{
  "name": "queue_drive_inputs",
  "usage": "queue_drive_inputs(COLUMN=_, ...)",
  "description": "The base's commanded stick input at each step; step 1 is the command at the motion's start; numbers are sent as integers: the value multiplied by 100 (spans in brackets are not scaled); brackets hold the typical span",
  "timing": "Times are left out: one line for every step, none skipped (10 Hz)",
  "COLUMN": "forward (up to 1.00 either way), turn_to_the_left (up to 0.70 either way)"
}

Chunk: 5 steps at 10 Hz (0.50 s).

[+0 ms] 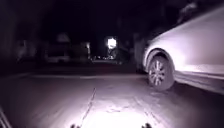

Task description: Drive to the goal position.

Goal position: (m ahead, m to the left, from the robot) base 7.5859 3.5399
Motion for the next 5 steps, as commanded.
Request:
queue_drive_inputs(forward=85, turn_to_the_left=0)
queue_drive_inputs(forward=85, turn_to_the_left=0)
queue_drive_inputs(forward=85, turn_to_the_left=0)
queue_drive_inputs(forward=85, turn_to_the_left=0)
queue_drive_inputs(forward=85, turn_to_the_left=0)
